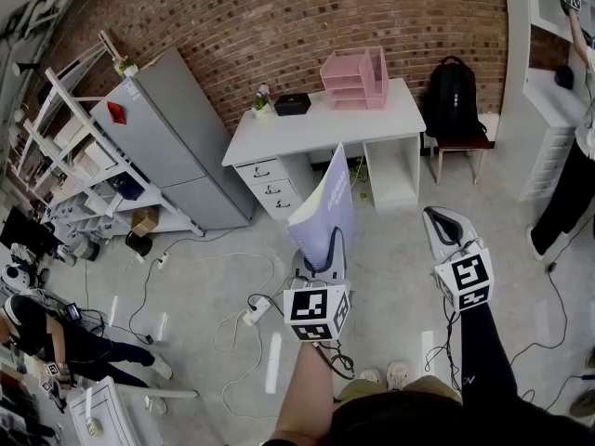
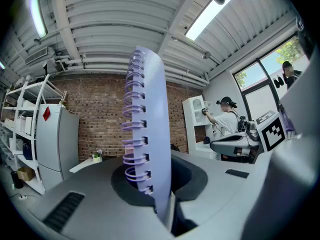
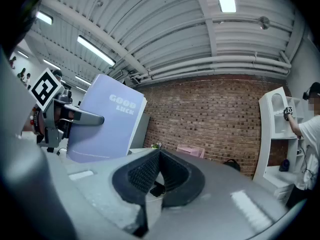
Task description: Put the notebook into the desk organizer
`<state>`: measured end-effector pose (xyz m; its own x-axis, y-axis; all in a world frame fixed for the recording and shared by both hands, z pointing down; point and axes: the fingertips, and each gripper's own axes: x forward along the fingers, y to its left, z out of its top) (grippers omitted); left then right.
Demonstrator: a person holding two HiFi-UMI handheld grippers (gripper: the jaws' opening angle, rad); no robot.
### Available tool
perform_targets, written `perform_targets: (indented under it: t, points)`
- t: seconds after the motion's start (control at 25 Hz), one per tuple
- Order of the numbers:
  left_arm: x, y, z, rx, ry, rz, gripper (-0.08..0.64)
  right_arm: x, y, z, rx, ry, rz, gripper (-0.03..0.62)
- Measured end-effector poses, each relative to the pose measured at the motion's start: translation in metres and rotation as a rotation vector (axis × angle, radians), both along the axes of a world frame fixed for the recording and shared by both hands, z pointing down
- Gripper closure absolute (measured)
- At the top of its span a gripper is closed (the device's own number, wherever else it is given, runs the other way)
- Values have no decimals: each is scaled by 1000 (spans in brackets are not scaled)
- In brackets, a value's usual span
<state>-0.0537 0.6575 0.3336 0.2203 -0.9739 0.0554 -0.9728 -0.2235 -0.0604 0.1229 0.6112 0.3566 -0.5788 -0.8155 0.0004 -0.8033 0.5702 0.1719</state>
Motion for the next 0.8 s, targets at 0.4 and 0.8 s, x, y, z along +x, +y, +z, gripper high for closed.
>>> perform_targets:
  t: [0.4, 0.8]
  points:
    - [1, 3, 1, 15, 0, -6, 522, 1, 0, 4, -8, -29, -16, 592]
    - [-1, -7, 0, 29, -17, -11, 522, 5, -11, 2, -4, -70, -37, 592]
